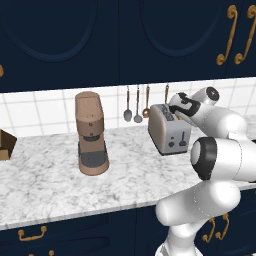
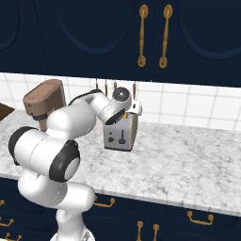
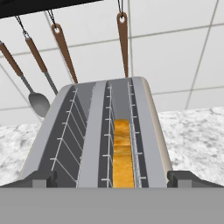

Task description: Start the toaster. Once the lever pops up, take the bread to the plate on the dining counter.

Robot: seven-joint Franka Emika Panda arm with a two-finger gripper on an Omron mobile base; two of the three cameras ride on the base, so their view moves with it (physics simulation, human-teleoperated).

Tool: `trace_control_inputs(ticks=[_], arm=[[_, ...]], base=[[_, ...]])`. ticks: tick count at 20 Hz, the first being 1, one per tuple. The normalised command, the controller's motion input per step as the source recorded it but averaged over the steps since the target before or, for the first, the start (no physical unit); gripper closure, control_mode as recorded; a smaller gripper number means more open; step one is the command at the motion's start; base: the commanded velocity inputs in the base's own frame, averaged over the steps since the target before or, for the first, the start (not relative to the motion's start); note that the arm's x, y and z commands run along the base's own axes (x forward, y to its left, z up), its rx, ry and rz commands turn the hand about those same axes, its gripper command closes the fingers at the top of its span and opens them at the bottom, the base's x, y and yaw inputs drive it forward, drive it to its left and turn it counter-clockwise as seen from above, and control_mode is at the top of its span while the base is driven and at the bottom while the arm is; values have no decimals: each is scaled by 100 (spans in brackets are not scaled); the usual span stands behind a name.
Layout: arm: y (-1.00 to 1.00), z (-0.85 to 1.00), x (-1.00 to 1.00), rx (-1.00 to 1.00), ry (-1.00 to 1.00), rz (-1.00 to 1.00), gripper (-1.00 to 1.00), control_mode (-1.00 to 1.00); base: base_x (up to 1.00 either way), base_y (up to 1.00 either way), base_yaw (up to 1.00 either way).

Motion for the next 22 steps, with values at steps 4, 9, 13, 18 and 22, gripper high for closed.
trace_control_inputs(ticks=[4, 9, 13, 18, 22], arm=[[0, 0, 0, 0, 0, 0, -100, -100], [0, 0, 0, 0, 0, 0, -100, -100], [0, 0, 0, 0, 0, 0, -100, -100], [0, 0, 0, 0, 0, 0, -100, -100], [0, 0, 0, 0, 0, 0, -100, -100]], base=[[0, 0, 0], [0, 0, 0], [0, 0, 0], [0, 0, 0], [0, 0, 0]])
